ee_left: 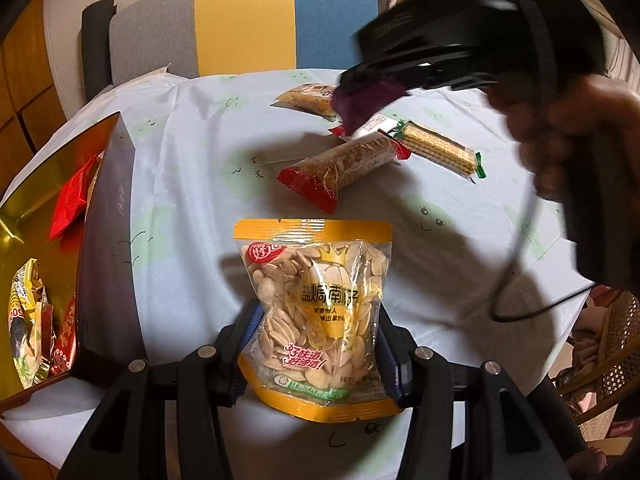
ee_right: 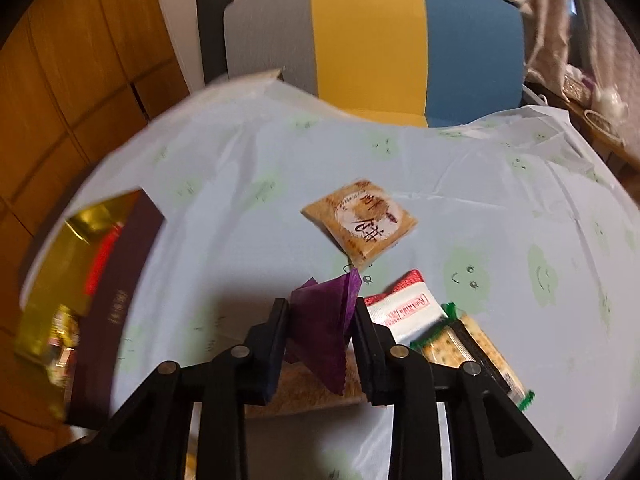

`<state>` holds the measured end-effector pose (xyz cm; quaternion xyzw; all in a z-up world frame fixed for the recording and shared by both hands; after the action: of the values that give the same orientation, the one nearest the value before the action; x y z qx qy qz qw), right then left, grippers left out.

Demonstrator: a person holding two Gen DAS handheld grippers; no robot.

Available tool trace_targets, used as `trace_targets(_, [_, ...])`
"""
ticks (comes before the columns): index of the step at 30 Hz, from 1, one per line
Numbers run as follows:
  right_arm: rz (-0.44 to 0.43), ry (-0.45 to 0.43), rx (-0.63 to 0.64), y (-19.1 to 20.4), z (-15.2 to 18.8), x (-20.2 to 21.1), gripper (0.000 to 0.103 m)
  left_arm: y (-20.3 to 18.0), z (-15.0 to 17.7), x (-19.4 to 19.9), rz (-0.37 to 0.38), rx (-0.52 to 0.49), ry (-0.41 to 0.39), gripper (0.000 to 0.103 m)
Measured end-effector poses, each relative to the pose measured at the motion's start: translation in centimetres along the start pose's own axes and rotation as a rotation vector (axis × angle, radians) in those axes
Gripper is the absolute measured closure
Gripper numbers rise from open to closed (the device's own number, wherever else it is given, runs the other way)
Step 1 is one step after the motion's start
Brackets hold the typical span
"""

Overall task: Organize snacks
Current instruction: 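Grasp the purple pack with the right gripper while the left holds the seed bag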

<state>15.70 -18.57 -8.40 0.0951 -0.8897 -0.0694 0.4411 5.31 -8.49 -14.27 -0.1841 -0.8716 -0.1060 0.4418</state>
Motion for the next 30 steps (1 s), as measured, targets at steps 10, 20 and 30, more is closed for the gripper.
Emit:
trace_targets(10, [-0.155,0.021,-0.214,-2.5,6.9,4.8,0.075,-0.1,0.0,0.2,-0.011,0.009,-0.002,0.050])
trace_targets(20, [-0.088,0.078,-0.268,-5.7,12.2,5.8,0.041,0.0,0.0,0.2,-0.014,0.015,0.003,0.050])
trace_targets(30, [-0.012,0.115,0.224,-2.6,11.4,7.1,0.034,-0.1,0.0,0.1,-0.014,0.015,0.005,0.050])
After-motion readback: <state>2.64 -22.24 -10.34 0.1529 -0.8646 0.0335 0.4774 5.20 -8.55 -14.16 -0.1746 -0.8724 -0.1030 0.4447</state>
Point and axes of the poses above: each gripper's, at about its wrist camera, not at the fingertips, and x roughly against the way its jaws point, y to its left, z to its underside, the point moved 7 cm from there along -x, roughly the way its jaws point, and after that the axes turned 5 degrees about -z, right-handed, at the moved point
